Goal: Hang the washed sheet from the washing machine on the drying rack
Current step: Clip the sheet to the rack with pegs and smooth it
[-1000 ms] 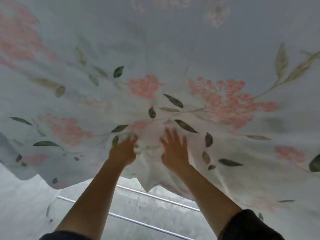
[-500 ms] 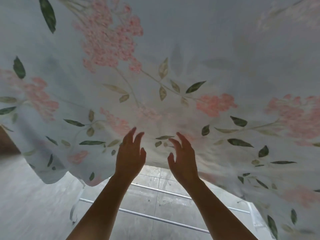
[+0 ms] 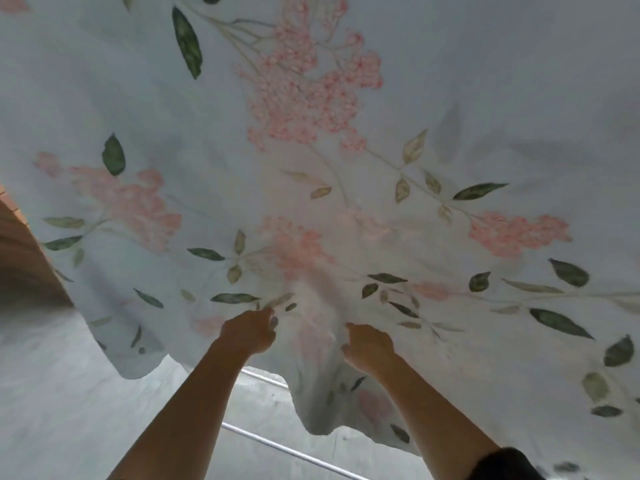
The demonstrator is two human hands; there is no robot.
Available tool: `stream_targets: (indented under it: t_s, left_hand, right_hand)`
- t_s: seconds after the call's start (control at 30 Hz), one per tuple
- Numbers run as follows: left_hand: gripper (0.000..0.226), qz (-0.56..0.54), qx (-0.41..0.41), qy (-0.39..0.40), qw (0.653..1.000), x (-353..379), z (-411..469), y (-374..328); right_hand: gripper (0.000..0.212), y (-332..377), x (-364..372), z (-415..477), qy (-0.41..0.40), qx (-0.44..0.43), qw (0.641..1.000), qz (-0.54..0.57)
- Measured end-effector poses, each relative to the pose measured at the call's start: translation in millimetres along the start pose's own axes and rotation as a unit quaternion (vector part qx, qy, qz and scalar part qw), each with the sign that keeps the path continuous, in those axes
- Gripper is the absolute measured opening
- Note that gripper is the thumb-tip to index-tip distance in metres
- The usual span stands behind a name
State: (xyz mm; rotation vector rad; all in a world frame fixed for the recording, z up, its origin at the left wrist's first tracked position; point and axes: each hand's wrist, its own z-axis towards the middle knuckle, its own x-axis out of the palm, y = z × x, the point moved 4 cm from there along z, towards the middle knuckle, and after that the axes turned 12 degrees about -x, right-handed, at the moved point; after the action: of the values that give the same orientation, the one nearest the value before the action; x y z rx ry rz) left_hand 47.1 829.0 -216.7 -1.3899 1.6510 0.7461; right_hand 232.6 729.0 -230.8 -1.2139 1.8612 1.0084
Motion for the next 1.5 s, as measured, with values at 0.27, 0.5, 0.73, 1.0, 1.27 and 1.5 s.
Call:
stream_targets:
  t_s: [0.27,0.5,0.73,1.0,1.27,1.5]
  left_hand:
    - [0.037,-0.22,0.049,-0.547,0.806,-85.0,-26.1,77.4]
    - [0.066,-0.019,0.059,-0.267,0.962,-108.6,55.4,144.4]
    - [0.038,-0.03,0.034,-0.054,0.998,-46.0,88.8,228.0]
    - [0.016,-0.243,0.0,-0.297,0.923,-100.2,51.3,284.0]
    - [0.047,-0.464,-0.015,-0.324,0.825,-138.0,83.7,363.6]
    - [0.034,-0.395,0.254,-0.039,0.882,-148.4,123.3,367.9]
  right_hand:
    - [0.038,152.6,-66.3,-1.2,-0.515,-0.314,0.798,-0.014]
    - [0.062,215.5,-67.9,74.9,-0.34,-0.142,0.915,-0.164]
    - [0.043,241.8,23.0,102.9,-0.071,-0.041,0.996,-0.021]
    - [0.047,330.5,-15.0,97.4,-0.31,-0.237,0.916,0.091]
    - [0.044,407.5,-35.7,102.4,-0.333,-0.266,0.887,0.18]
    - [0.072,459.1,-65.1,124.4,-0.412,-0.058,0.854,0.314]
